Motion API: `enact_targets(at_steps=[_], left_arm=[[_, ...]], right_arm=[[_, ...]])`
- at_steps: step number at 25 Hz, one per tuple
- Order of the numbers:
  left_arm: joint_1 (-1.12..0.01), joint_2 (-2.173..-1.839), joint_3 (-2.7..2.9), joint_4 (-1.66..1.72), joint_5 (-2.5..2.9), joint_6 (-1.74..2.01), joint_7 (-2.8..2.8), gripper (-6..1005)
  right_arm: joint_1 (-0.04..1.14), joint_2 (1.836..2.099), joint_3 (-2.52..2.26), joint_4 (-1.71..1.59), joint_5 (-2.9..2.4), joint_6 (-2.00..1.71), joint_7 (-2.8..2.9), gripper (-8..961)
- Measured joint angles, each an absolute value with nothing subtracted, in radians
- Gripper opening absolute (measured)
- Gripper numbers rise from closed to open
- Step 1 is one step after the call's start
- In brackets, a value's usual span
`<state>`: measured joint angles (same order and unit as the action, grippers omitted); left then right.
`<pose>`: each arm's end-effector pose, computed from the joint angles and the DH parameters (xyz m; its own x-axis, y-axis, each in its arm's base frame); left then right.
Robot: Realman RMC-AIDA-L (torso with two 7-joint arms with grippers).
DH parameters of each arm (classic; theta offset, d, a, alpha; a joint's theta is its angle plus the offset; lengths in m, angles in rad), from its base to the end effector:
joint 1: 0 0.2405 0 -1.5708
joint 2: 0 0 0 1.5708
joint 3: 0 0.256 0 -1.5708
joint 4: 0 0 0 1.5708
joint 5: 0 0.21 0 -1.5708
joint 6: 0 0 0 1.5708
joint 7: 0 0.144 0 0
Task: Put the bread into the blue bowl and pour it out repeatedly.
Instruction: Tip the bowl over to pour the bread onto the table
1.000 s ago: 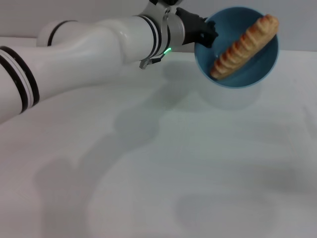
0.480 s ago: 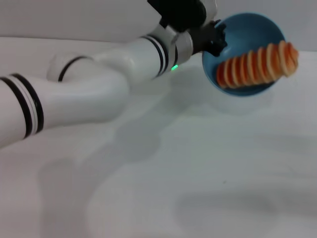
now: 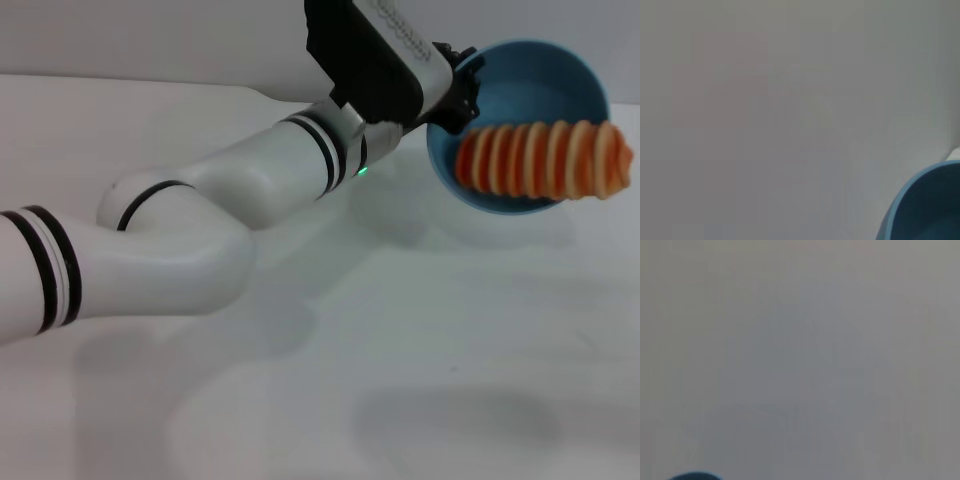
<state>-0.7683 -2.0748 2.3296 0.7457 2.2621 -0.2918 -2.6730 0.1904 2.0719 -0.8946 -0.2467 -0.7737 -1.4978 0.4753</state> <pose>-0.1138 0.3983 -0.1315 0.9419 -0.0697 0.3287 0.2020 -0.6642 -0.7197 0.3569 0.2546 0.0424 0.6600 0.1969 -0.7250 -0.6781 -0.2592 -0.6877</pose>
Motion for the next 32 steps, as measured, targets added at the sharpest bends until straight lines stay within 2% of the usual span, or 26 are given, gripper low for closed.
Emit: enact_targets(at_steps=[13,20,25,30,32], left_arm=[[-0.748,-2.075,2.419,0.749,2.264,-0.435,-2.512,-1],[-0.752,-2.076,2.419,0.737,2.264,-0.438,-2.506,-2],[-0.754,-2.077,2.434,0.713,2.264,-0.490,-2.502,-2],[-0.731,-2.078,2.466,0.685,2.261,-0.635,-2.496,-2],[-0.726,-2.078,2.463,0.693,2.260,-0.644,-2.477,-2]], right_arm=[[0.209,2.071,-0.891,-0.246,-0.775,-1.444,0.482,456],[0.228,2.057,-0.893,-0.261,-0.872,-1.311,0.621,462],[0.214,2.067,-0.884,-0.288,-0.865,-1.327,0.622,467],[0.212,2.068,-0.880,-0.288,-0.860,-1.324,0.622,641],[0.211,2.069,-0.875,-0.287,-0.859,-1.325,0.622,640]])
